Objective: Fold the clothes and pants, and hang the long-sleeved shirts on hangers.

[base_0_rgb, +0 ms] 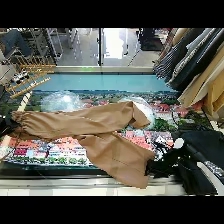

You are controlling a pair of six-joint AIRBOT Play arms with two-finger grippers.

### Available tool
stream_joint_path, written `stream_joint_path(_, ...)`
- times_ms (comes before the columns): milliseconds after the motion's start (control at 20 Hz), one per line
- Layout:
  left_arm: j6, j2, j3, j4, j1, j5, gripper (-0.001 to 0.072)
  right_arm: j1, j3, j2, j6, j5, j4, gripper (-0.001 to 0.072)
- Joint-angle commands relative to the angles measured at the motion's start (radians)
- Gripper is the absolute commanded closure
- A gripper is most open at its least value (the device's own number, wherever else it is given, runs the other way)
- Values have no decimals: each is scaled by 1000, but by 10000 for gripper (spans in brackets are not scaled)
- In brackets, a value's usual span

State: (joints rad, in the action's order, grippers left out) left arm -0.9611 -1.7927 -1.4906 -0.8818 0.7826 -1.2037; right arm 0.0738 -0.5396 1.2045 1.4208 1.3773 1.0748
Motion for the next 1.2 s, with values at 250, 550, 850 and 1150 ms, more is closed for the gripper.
stream_joint_path(250,13,-30,-1,197,-33,-76,692,0,15,74,-214,-153,-272,688)
stream_joint_path(550,12,88,-129,711,-8,-121,695,18,-278,-226,-205,-17,-172,690)
stream_joint_path(850,7,222,-213,976,-16,72,695,135,-576,-440,-130,-105,27,690)
stream_joint_path(1150,9,122,-213,644,-189,435,98,206,-597,-281,-127,-234,40,690)
